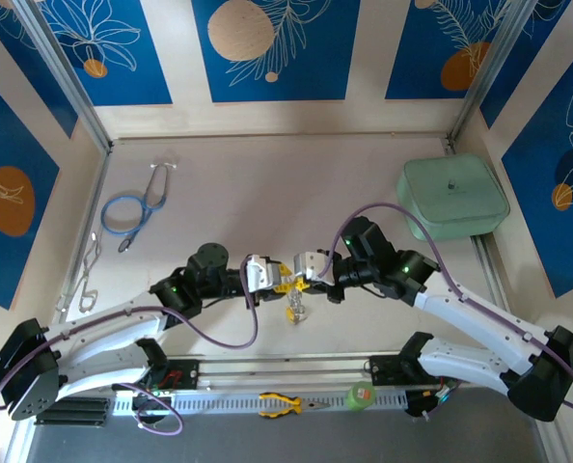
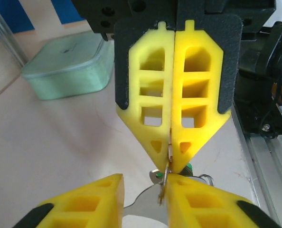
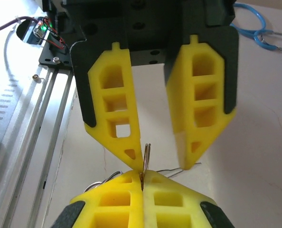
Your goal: Put the keys on the keyring
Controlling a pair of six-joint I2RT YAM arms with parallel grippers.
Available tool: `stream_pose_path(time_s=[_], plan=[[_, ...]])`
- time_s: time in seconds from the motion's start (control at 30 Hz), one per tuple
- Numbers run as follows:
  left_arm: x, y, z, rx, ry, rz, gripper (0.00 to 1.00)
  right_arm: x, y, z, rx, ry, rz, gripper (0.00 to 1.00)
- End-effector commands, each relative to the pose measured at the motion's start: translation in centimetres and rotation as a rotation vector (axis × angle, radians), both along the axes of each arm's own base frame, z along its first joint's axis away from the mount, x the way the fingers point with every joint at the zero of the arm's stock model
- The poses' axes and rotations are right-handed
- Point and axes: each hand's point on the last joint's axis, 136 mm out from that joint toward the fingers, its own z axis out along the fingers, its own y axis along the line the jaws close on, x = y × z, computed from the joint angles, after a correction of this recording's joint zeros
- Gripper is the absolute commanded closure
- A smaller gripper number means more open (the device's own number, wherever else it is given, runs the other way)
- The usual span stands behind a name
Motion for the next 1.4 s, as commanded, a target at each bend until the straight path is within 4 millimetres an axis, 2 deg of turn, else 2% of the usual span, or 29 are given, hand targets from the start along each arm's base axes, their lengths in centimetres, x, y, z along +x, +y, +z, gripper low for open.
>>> stream_pose_path(time_s=[0.0,0.1,0.13,0.23,0.27,0.3,0.33,0.4,0.57,0.77,0.9,1.0,1.13,1.2,1.23,1.27,1.33,1.37], plan=[[-0.1,0.5,-1.3,0.096,-0.015,-0.004,0.78,-0.3,0.2,0.7,-0.040,-0.011,0.033,1.00],[-0.1,0.3,-0.9,0.090,-0.025,-0.015,0.97,-0.3,0.7,0.7,-0.058,0.002,0.044,1.00],[-0.2,0.3,-0.8,0.088,-0.025,-0.022,1.00,-0.3,0.8,0.9,-0.057,0.006,0.045,1.00],[-0.5,0.1,-0.3,0.063,-0.027,-0.039,1.00,0.0,1.0,2.2,0.013,0.039,0.017,0.99],[-0.7,0.1,-0.1,0.047,-0.030,-0.043,1.00,0.1,0.8,2.8,0.062,0.059,0.006,0.86],[-0.8,0.1,0.1,0.031,-0.032,-0.047,1.00,0.1,0.7,3.1,0.105,0.075,0.003,0.78],[-1.0,0.1,0.4,0.008,-0.038,-0.054,1.00,-0.2,0.5,3.4,0.147,0.090,0.015,0.74],[-1.2,0.0,0.9,-0.030,-0.045,-0.068,1.00,-0.7,0.3,3.3,0.186,0.111,0.042,0.70],[-1.7,-0.3,1.7,-0.086,-0.043,-0.090,1.00,-1.6,0.2,2.2,0.180,0.178,0.089,0.69],[-2.1,-0.3,1.7,-0.099,-0.039,-0.112,1.00,-0.8,-0.1,0.6,0.127,0.153,0.049,0.73],[-2.4,-0.5,1.8,-0.113,-0.029,-0.134,1.00,-0.7,-0.4,0.2,0.118,0.139,0.032,0.76],[-2.6,-0.7,1.9,-0.124,-0.027,-0.151,1.00,-0.7,-0.3,0.4,0.128,0.129,0.034,0.82],[-2.8,-0.9,2.2,-0.143,-0.026,-0.169,1.00,-0.9,-0.1,1.1,0.149,0.127,0.058,1.00],[-2.5,-1.0,2.3,-0.144,-0.030,-0.157,1.00,-1.1,-0.1,1.3,0.156,0.127,0.070,1.00],[-2.2,-0.9,2.1,-0.138,-0.032,-0.136,0.90,-1.1,-0.1,1.5,0.157,0.122,0.071,1.00],[-1.7,-0.8,2.0,-0.129,-0.033,-0.109,0.74,-1.2,-0.2,1.6,0.149,0.118,0.071,1.00],[-1.1,-0.5,1.5,-0.094,-0.033,-0.065,0.61,-0.9,-0.5,1.7,0.121,0.098,0.060,1.00],[-0.9,-0.4,1.3,-0.064,-0.037,-0.056,0.60,-0.7,-0.6,1.8,0.103,0.081,0.047,1.00]])
